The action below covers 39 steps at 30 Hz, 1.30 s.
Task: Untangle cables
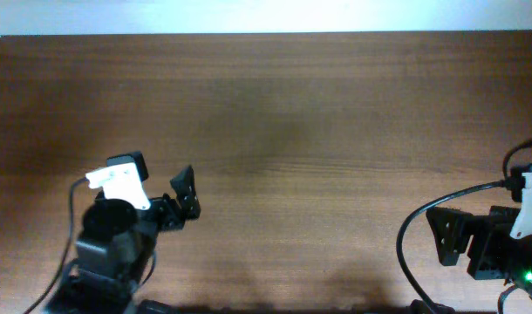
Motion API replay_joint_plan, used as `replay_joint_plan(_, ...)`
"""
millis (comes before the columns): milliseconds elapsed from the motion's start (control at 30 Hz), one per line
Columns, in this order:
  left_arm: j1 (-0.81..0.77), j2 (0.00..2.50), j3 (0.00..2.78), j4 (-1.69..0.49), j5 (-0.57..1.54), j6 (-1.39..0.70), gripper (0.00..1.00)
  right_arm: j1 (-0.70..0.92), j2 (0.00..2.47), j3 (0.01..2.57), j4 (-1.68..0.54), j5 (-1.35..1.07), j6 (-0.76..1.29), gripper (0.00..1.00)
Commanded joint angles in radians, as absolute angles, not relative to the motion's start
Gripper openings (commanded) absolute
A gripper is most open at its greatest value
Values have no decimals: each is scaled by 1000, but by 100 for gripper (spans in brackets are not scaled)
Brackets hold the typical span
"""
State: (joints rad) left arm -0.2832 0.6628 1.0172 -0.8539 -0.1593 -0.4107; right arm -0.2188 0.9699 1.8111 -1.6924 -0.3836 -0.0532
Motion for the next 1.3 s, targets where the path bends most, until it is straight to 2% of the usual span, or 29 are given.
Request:
replay_joint_plan(0,-276,548,677,-432,-294,-414,99,-210,973,1808,-1698,-381,-56,99)
replay_joint_plan(133,-262,391,264,370,-429,-412,99,-210,973,1808,-1698,-382,-56,99)
replay_joint_plan(200,-168,299,142,548,-452,-411,99,-210,973,1808,-1698,-382,-56,99)
replay_joint_plan(367,9,107,119,418,-454,-410,99,-210,973,1808,-1698,-381,-56,99)
replay_joint_plan(500,16,10,118,281,-454,-403,99,-210,973,1808,-1698,-381,-56,99)
replay_joint_plan(733,16,5,8,226,-418,-398,99,-210,973,1808,-1698,-381,-56,99)
replay_joint_plan(833,16,5,8,191,-296,-126,99,-210,973,1808,-1698,-382,-56,99)
replay_joint_plan(867,16,5,8,131,-228,-21,99,-210,973,1808,-1698,-382,-56,99)
replay_joint_plan(933,16,5,8,-79,-178,23,99,-210,973,1808,-1698,-381,-56,99)
replay_joint_plan(967,15,5,8,-76,-121,110,99,-210,973,1808,-1698,-381,-56,99)
replay_joint_plan(1267,15,5,9,-84,-66,30,99,-210,973,1808,-1698,-382,-56,99)
